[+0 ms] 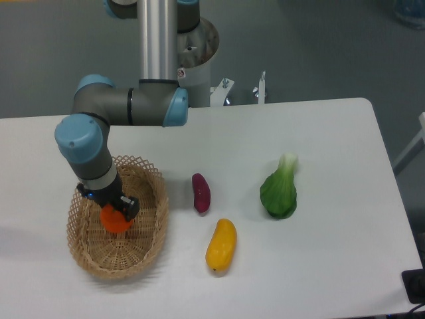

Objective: Pick up the orange from the basket
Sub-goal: 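Lift the gripped orange slightly within the basket, then carry the orange up out of the basket toward the bok choy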

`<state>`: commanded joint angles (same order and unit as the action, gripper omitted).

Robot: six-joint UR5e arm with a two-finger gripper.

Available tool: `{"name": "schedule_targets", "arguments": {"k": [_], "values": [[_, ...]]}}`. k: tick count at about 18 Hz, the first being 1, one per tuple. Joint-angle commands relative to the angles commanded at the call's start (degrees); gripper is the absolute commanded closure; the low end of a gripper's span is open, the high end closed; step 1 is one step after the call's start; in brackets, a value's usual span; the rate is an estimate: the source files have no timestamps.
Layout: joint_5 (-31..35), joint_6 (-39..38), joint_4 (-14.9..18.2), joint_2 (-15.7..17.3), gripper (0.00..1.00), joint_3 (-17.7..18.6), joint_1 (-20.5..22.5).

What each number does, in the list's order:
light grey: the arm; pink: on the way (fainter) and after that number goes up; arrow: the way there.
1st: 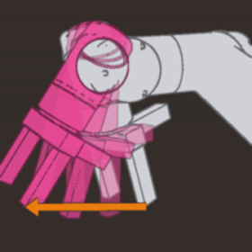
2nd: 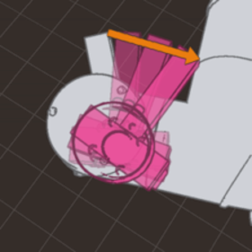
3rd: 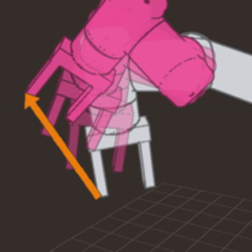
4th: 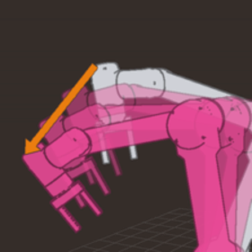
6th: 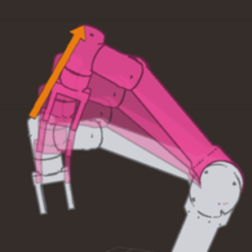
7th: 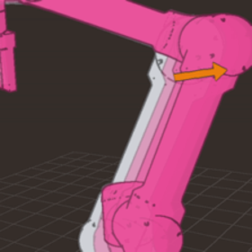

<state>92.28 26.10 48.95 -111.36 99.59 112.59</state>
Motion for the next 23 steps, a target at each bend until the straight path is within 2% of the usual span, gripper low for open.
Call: {"name": "schedule_targets", "arguments": {"k": [3,8,10,16,20,23], "values": [[0.09,1.66,2.89,3.16,0.47,-1.33,3.06],[0.0,9.92,6.68,7.2,0.46,-1.33,10.18],[0.0,14.65,7.12,7.56,0.46,-1.33,14.48],[-1.49,29.51,11.69,9.67,0.46,-1.42,27.49],[-2.11,36.46,11.61,9.76,0.46,-1.33,33.57],[-2.63,40.94,11.69,8.97,0.46,-2.73,37.17]]}}
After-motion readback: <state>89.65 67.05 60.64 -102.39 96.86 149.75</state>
